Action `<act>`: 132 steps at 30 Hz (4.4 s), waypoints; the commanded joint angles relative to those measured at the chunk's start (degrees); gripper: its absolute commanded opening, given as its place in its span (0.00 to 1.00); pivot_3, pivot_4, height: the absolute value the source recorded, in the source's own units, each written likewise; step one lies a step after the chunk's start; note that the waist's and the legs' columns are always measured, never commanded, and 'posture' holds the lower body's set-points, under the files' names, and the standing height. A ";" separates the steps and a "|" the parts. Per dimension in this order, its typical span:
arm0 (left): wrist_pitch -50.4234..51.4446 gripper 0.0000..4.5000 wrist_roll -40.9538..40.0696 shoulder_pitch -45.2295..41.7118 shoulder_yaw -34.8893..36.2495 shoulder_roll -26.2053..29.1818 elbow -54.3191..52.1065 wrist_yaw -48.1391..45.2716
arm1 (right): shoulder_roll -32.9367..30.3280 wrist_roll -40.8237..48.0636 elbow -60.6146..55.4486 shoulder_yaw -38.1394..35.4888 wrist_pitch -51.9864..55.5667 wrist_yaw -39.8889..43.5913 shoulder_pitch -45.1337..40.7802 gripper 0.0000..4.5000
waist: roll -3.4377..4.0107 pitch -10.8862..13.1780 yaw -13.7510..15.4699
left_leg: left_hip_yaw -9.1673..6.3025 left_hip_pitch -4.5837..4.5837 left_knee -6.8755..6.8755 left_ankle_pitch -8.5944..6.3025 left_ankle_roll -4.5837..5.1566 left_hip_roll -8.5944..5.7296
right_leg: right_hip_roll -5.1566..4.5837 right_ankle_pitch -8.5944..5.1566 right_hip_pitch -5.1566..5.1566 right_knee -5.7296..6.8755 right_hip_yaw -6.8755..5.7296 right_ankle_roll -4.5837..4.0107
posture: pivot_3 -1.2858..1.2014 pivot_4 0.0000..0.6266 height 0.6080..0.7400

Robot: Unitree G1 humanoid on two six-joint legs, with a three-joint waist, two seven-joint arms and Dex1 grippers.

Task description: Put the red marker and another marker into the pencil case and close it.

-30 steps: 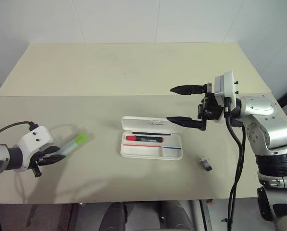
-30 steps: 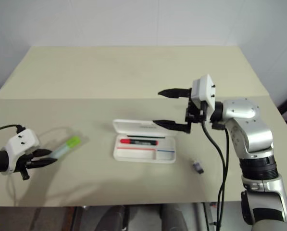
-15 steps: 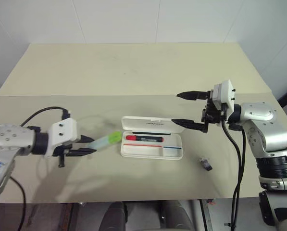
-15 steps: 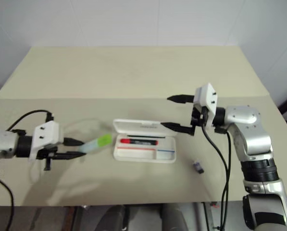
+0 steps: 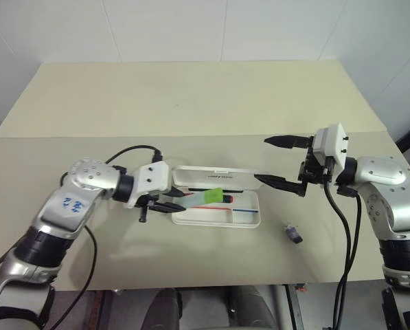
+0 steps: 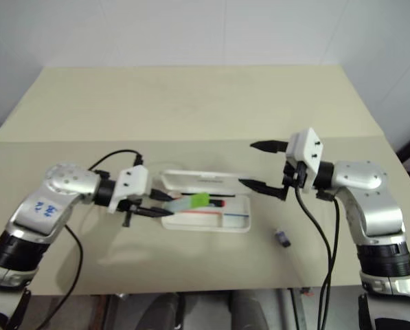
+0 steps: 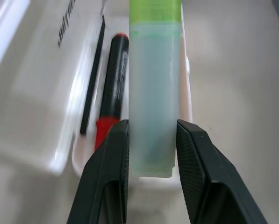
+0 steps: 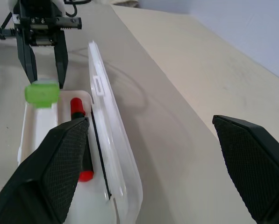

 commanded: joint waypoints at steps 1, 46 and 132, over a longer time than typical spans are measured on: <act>-1.40 0.24 1.81 -2.10 -1.10 -0.99 1.29 -0.52 | -1.22 1.54 -3.73 -2.51 0.79 -1.27 1.04 1.00 | 0.00 0.00 -0.11 | 0.00 0.01 0.00 0.00 0.00 0.00 | 0.00 0.00 0.00 0.01 0.01 0.00 | 0.52 0.24 1.00; -8.90 0.99 4.37 -4.42 -0.74 -4.86 5.08 -4.85 | -0.55 3.38 -5.68 -4.31 2.83 -5.96 4.48 1.00 | 0.00 0.00 0.06 | -0.11 0.06 0.22 0.04 0.13 0.00 | 0.05 0.04 0.18 0.05 0.02 0.08 | 0.52 0.24 1.00; -10.76 1.00 -11.64 20.68 20.19 5.68 -10.39 -1.28 | -12.55 -7.77 -15.61 29.58 30.02 -0.89 -12.07 0.08 | 0.02 0.01 -0.13 | 0.12 -0.08 0.66 -0.44 -0.01 0.65 | 0.56 -0.56 0.10 -0.16 0.03 -0.96 | 0.52 0.24 1.00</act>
